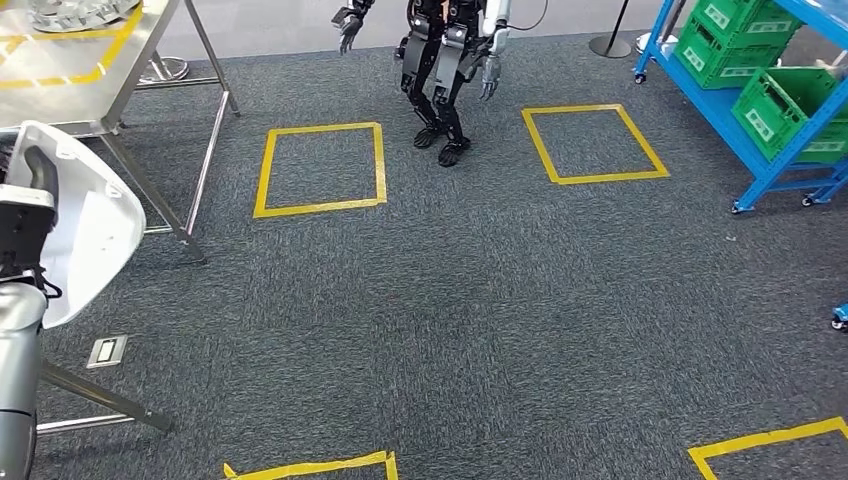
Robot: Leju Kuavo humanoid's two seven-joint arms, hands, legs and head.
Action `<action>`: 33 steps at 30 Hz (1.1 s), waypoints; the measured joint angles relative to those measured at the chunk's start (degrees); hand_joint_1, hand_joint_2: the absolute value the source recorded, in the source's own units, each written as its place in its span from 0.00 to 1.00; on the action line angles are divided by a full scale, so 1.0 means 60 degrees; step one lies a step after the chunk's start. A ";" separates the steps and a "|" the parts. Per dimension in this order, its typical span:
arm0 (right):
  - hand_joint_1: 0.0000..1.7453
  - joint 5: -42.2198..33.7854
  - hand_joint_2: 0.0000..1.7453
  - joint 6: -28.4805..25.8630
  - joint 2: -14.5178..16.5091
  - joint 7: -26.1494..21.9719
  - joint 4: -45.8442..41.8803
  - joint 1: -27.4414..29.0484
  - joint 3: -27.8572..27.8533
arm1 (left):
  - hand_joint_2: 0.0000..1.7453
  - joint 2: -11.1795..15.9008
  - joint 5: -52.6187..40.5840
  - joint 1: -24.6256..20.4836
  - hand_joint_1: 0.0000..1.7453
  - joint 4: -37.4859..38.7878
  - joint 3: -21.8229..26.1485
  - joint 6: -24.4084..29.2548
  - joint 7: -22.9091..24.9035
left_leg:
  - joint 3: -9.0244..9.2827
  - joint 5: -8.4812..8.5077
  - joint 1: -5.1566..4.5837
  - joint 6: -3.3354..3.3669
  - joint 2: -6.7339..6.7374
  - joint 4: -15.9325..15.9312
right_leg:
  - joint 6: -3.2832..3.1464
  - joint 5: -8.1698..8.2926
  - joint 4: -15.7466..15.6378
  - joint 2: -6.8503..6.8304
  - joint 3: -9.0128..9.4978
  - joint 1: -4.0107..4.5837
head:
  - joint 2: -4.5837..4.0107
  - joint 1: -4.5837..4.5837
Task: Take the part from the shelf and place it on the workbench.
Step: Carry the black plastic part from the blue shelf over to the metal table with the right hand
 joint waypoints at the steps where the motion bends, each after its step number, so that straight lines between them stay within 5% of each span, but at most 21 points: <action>1: 0.00 -0.0005 0.00 -0.0003 0.0004 0.0005 0.0000 0.0005 -0.0005 | 1.00 0.0024 0.0004 -0.0145 1.00 -0.0002 -0.0053 -0.0017 0.0032 | -0.0272 -0.0265 0.0000 -0.0032 0.0093 0.0615 | -0.0021 -0.0007 0.0008 -0.0109 -0.0006 0.0007 | -0.0001 -0.0006; 3: 0.00 -0.0025 0.00 -0.0016 0.0021 0.0011 0.0000 0.0004 -0.0016 | 1.00 0.0084 0.0006 -0.0339 1.00 -0.0003 -0.0149 -0.0022 0.0078 | -0.0482 -0.0371 0.0019 -0.0096 0.0170 0.1169 | -0.0034 -0.0029 0.0028 -0.0314 -0.0010 0.0008 | -0.0002 -0.0006; 6: 0.00 -0.0076 0.00 -0.0031 0.0077 0.0018 0.0000 0.0001 -0.0025 | 1.00 0.0222 0.0005 -0.0605 1.00 -0.0031 -0.0212 -0.0003 0.0100 | 0.0369 0.0349 0.0021 -0.0137 0.0569 -0.0359 | 0.0028 -0.0102 0.0114 -0.0576 -0.0009 0.0006 | 0.0000 -0.0008; 8: 0.00 -0.0093 0.00 -0.0033 0.0100 0.0021 0.0000 0.0001 -0.0028 | 1.00 0.0318 0.0015 -0.0778 1.00 -0.0050 -0.0230 0.0004 0.0101 | 0.0847 0.0590 -0.0022 -0.0052 0.0853 -0.1249 | 0.0112 -0.0176 0.0198 -0.0721 -0.0011 0.0039 | 0.0000 0.0004; 11: 0.00 -0.0097 0.00 -0.0026 0.0110 0.0020 0.0000 -0.0005 -0.0031 | 1.00 0.0455 0.0068 -0.0880 1.00 -0.0058 -0.0259 0.0015 0.0085 | 0.0883 0.0633 -0.0058 0.0132 0.0649 -0.1390 | 0.0239 -0.0242 0.0236 -0.0957 0.0014 0.0041 | 0.0000 0.0020; 13: 0.00 -0.0098 0.00 0.0001 0.0114 0.0007 0.0000 -0.0004 -0.0034 | 1.00 0.0562 0.0169 -0.0973 1.00 -0.0056 -0.0288 0.0017 0.0046 | 0.0875 0.0692 -0.0027 0.0244 0.0466 -0.1433 | 0.0359 -0.0474 0.0538 -0.0710 -0.0086 -0.0012 | 0.0000 0.0030; 16: 0.00 -0.0077 0.00 0.0048 0.0122 -0.0008 0.0000 0.0011 -0.0037 | 1.00 0.0637 0.0324 -0.1167 1.00 -0.0025 -0.0388 0.0017 0.0013 | 0.0829 0.0749 0.0002 0.0323 0.0167 -0.1447 | 0.0504 -0.1330 0.2273 -0.0022 -0.0892 -0.0127 | 0.0000 0.0080; 18: 0.00 -0.0045 0.00 0.0056 0.0123 -0.0010 0.0001 0.0019 -0.0037 | 1.00 0.0677 0.0368 -0.1219 1.00 0.0016 -0.0458 0.0017 0.0009 | 0.0804 0.0759 0.0002 0.0319 -0.0064 -0.1426 | 0.0524 -0.1476 0.3042 0.0066 -0.1314 -0.0154 | 0.0000 0.0098; 19: 0.00 -0.0032 0.00 0.0056 0.0123 -0.0010 0.0001 0.0019 -0.0037 | 1.00 0.0712 0.0387 -0.1231 1.00 0.0034 -0.0472 0.0020 0.0009 | 0.0800 0.0762 0.0003 0.0309 -0.0174 -0.1410 | 0.0513 -0.1273 0.2877 0.0089 -0.1269 -0.0163 | 0.0000 0.0101; 22: 0.00 0.0005 0.00 0.0056 0.0121 -0.0004 0.0002 0.0014 -0.0037 | 1.00 0.0823 0.0431 -0.1288 1.00 0.0049 -0.0482 0.0075 0.0010 | 0.0781 0.0774 0.0021 0.0214 -0.0490 -0.1372 | 0.0451 -0.0315 0.0956 0.0493 -0.0416 -0.0195 | 0.0000 0.0107; 24: 0.00 0.0039 0.00 0.0056 0.0121 0.0000 0.0002 0.0005 -0.0037 | 1.00 0.0885 0.0445 -0.1314 1.00 0.0048 -0.0491 0.0127 0.0016 | 0.0737 0.0808 0.0039 0.0082 -0.0668 -0.1390 | 0.0413 -0.0129 0.0326 0.0685 -0.0140 -0.0170 | 0.0000 0.0112; 26: 0.00 0.0069 0.00 0.0058 0.0120 0.0003 0.0000 -0.0009 -0.0037 | 1.00 0.0986 0.0454 -0.1311 1.00 0.0048 -0.0517 0.0166 0.0025 | 0.0690 0.0870 0.0073 -0.0071 -0.0837 -0.1461 | 0.0317 -0.0085 0.0270 0.0515 -0.0132 -0.0128 | 0.0000 0.0115; 29: 0.00 0.0105 0.00 0.0075 0.0121 0.0006 0.0000 -0.0010 -0.0037 | 1.00 0.1200 0.0455 -0.1308 1.00 0.0048 -0.0578 0.0199 0.0036 | 0.0402 0.0537 0.0054 -0.0182 -0.0414 -0.0959 | 0.0109 0.0045 0.0100 0.0218 -0.0097 -0.0135 | 0.0000 0.0059; 31: 0.00 0.0132 0.00 0.0081 0.0127 0.0019 0.0002 0.0005 -0.0037 | 1.00 0.1289 0.0468 -0.1293 1.00 0.0050 -0.0618 0.0205 0.0046 | -0.0131 -0.0115 0.0023 -0.0208 0.0054 0.0274 | 0.0049 0.0060 0.0075 0.0018 -0.0108 -0.0107 | -0.0001 0.0006; 33: 0.00 0.0148 0.00 0.0082 0.0129 0.0030 0.0004 0.0016 -0.0037 | 1.00 0.1360 0.0501 -0.1227 1.00 0.0055 -0.0659 0.0202 0.0069 | -0.0513 -0.0446 0.0022 -0.0232 0.0178 0.1209 | 0.0033 0.0052 0.0082 -0.0201 -0.0127 -0.0080 | -0.0001 0.0002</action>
